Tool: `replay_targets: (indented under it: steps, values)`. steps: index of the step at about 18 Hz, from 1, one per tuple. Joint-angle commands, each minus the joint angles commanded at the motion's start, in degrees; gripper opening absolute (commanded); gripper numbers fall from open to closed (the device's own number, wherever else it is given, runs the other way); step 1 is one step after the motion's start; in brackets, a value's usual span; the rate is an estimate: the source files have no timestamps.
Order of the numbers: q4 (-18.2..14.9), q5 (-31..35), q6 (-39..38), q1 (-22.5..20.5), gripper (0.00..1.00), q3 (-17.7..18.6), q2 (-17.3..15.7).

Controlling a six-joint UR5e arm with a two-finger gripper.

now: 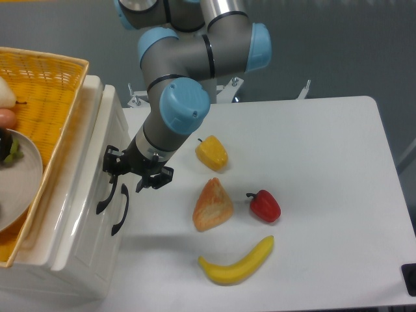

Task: Slide the top white drawer open
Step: 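Lower the gripper onto the upper drawer handle and close on it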

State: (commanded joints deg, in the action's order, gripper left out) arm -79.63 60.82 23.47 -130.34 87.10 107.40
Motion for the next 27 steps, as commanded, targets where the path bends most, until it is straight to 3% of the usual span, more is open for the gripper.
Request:
replay_targets:
  steps: [5,16,22,27]
  values:
    - [0.1,0.0,0.0,0.2,0.44,0.0,-0.1]
    - [0.1,-0.1,0.3,0.2,0.39,0.0,-0.1]
    - [0.1,0.0,0.4,0.2,0.28,0.0,-0.2]
    - [0.2,0.0,0.6,0.2,0.27,0.0,-0.3]
